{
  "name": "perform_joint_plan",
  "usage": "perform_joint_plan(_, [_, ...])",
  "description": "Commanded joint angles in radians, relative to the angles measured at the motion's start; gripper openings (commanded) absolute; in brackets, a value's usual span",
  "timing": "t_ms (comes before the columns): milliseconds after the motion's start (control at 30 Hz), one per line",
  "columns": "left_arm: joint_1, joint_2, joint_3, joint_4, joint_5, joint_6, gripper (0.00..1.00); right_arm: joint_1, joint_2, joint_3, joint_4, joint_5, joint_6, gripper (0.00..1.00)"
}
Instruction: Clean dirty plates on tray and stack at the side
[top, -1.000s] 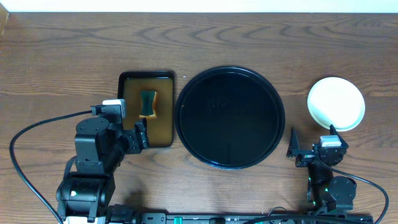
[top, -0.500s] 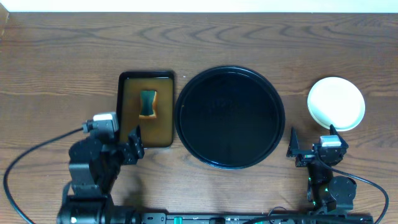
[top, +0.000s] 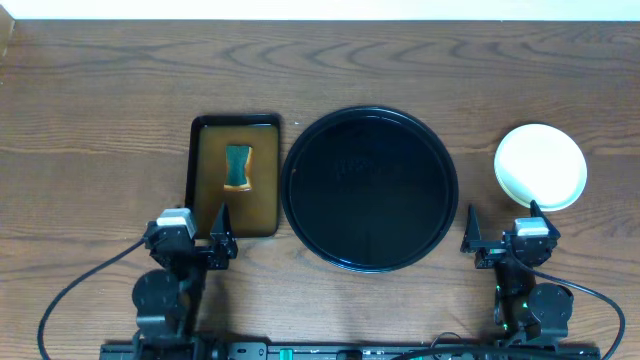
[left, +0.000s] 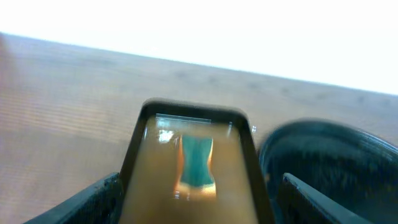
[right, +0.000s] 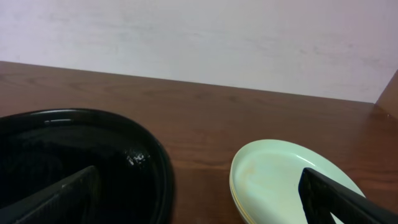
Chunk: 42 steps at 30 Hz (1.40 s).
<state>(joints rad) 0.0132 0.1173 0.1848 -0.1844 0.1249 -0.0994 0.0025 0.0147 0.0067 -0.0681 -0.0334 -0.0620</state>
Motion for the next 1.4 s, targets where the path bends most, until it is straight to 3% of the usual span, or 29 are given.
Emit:
perform_joint_plan(0, [0.006,-0.064,-0.077,0.104,-0.008,0.013,0.8,0.018,-0.005,-0.001,-0.004,-0.009,0.013,0.99])
perform_joint_plan(200, [0.059,-0.116,-0.182,0.364,-0.02,0.013,0.8,0.018,-0.005,-0.001,-0.003,-0.008,0.013,0.99])
perform_joint_plan(500, [0.061,-0.116,-0.181,0.121,-0.021,0.017,0.8,0.018,-0.005,-0.001,-0.004,-0.009,0.013,0.99])
perform_joint_plan(1367, [0.061,-0.113,-0.181,0.122,-0.021,0.017,0.8,0.018,-0.005,-0.001,-0.004,-0.008,0.013,0.99])
